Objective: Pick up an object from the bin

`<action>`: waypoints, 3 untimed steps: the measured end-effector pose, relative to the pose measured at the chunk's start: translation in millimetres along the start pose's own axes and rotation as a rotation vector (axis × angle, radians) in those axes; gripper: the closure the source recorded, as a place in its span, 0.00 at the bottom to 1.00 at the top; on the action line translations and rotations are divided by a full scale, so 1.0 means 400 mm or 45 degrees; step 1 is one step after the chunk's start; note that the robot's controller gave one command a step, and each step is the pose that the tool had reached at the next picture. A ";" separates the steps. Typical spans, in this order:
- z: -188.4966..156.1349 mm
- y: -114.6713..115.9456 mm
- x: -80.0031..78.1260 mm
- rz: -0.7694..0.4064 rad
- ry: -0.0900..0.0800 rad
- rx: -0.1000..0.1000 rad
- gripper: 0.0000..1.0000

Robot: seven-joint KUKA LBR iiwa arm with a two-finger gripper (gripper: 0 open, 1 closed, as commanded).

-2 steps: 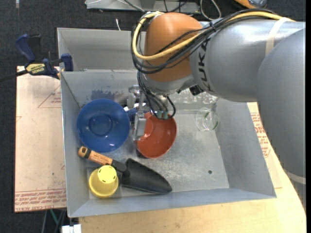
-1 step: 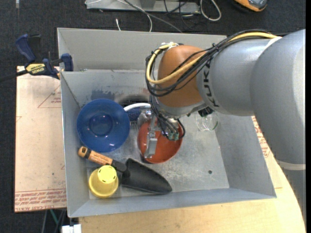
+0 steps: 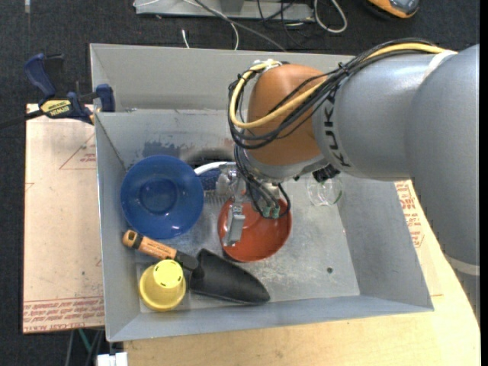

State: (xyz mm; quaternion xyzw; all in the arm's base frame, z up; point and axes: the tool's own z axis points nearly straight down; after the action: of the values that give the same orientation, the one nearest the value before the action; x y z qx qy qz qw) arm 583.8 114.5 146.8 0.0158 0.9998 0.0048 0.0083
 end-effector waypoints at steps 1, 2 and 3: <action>-0.082 -0.028 -0.008 -0.024 0.015 0.002 0.00; -0.252 -0.053 -0.084 -0.292 0.009 -0.003 1.00; -0.252 -0.054 -0.084 -0.292 0.009 -0.003 1.00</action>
Offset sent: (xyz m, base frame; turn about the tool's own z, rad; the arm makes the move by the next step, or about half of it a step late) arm 0.0304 -0.0237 0.1007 -0.2323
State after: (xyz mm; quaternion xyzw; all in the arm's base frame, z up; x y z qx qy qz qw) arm 615.0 91.1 247.8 -0.0989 0.9951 0.0049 0.0054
